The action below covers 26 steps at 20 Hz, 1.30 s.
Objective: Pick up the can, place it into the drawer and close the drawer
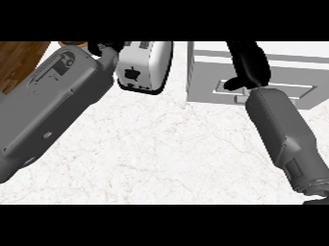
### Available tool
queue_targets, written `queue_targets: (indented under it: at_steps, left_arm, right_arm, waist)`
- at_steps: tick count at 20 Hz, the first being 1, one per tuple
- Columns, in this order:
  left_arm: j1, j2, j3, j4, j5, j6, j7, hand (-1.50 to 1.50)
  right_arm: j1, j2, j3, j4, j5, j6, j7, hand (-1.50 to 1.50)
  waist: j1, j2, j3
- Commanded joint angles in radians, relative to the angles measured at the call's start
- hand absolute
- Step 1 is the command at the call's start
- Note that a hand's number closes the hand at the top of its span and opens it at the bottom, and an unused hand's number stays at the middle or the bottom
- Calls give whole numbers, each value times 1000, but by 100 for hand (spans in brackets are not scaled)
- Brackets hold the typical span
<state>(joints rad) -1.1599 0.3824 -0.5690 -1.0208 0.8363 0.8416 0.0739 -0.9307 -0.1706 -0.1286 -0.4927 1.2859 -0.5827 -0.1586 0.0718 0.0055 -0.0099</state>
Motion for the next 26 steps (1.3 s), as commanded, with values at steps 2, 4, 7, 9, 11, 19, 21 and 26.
queue_targets:
  at_steps: [2, 4, 7, 9, 11, 19, 21, 26]
  left_arm:
    - [15, 21, -8, -61, -25, 13, 25, -150]
    - [33, 18, -15, -100, -34, 40, 40, -150]
    - [65, 34, 3, -76, -35, -17, 15, -150]
    - [27, 45, -1, -106, -42, 12, 54, -150]
    - [82, 75, 3, -158, -37, -7, 52, -150]
    - [63, 79, 7, -179, -48, 10, 88, -150]
    - [96, 99, 12, -198, -42, -20, 81, -150]
    - [79, 97, -4, -221, -53, 7, 111, -150]
  right_arm:
    - [-86, -8, -42, 139, 10, -85, 38, -150]
    - [-123, -20, -45, 167, 17, -93, 44, -150]
    - [-194, -56, -69, 201, -3, -66, 20, -150]
    - [-200, -52, -60, 223, 16, -96, 29, -150]
    - [-188, -67, -70, 239, 15, -121, 34, -150]
    - [-305, -104, -102, 287, -12, -10, 4, -150]
    - [-310, -105, -155, 295, -80, 53, -89, -150]
    - [-310, -15, -338, 289, -282, 119, -176, -150]
  waist:
    - [18, 18, 12]
    - [14, 13, 12]
    - [15, 25, 12]
    - [26, 24, 13]
    - [38, 23, 12]
    - [48, 33, 14]
    - [56, 35, 14]
    - [49, 27, 19]
